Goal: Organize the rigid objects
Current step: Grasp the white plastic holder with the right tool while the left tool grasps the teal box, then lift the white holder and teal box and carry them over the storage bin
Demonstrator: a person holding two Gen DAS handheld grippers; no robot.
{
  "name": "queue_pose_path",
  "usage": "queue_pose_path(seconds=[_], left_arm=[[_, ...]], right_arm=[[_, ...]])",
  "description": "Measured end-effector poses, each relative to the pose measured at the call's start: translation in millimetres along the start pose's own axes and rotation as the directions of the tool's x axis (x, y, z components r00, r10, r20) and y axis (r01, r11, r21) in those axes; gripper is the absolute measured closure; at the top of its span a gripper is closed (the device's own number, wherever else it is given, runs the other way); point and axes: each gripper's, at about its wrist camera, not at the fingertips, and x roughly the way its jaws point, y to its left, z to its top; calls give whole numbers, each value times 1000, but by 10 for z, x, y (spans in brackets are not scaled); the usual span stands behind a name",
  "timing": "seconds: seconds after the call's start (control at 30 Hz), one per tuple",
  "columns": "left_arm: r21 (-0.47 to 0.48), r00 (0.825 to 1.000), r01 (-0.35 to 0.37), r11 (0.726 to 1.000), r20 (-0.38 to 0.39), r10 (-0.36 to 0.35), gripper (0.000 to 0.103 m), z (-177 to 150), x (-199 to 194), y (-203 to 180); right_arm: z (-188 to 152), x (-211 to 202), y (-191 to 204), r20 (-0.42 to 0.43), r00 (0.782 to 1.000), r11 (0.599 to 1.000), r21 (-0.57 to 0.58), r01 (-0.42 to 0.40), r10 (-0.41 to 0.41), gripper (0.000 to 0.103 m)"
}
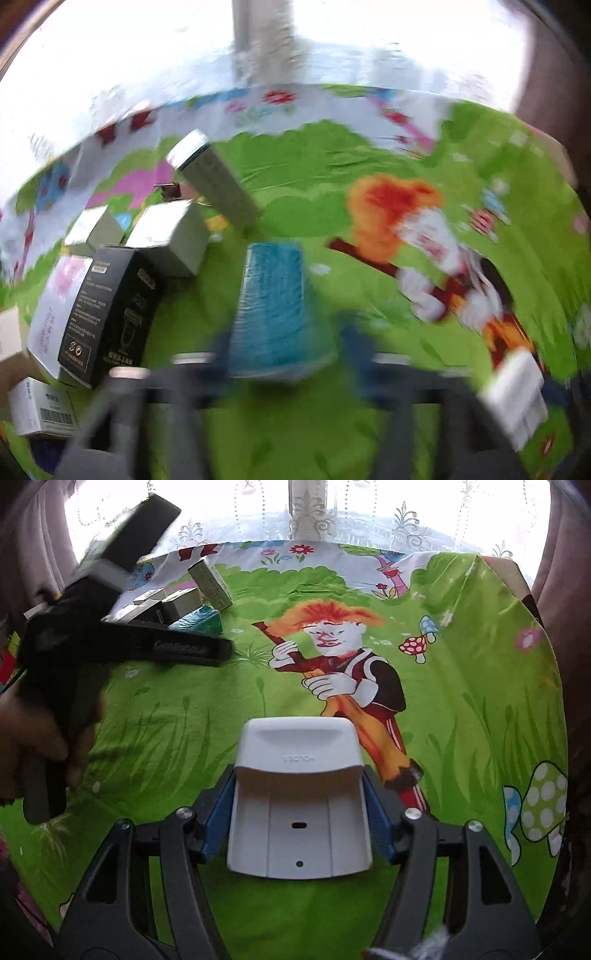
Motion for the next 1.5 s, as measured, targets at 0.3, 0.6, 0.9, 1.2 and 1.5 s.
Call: queue_pose_path(seconds=[0.3, 0.6, 0.9, 1.2, 1.5], left_arm=[[-64, 995, 69, 996, 74, -64, 70, -525, -335, 140], [-98, 942, -65, 993, 321, 93, 69, -994, -1111, 72], [-128, 717, -156, 979, 667, 201, 69, -1101, -2038, -173], [-98, 720, -140, 985, 673, 169, 69, -1285, -2294, -186], [-120, 728, -175, 977, 653, 210, 69, -1707, -2603, 48]], right_arm=[[15, -5, 23, -1, 1000, 1000, -13, 21, -21, 36], [-10, -340, -64, 186, 983, 999, 42, -11, 3, 36], [-480, -1251, 209, 648, 750, 991, 108, 82, -132, 36], [-493, -1479, 302, 659, 746, 995, 84, 57, -98, 36], [-484, -1806, 729, 691, 723, 1000, -29, 7, 15, 36]])
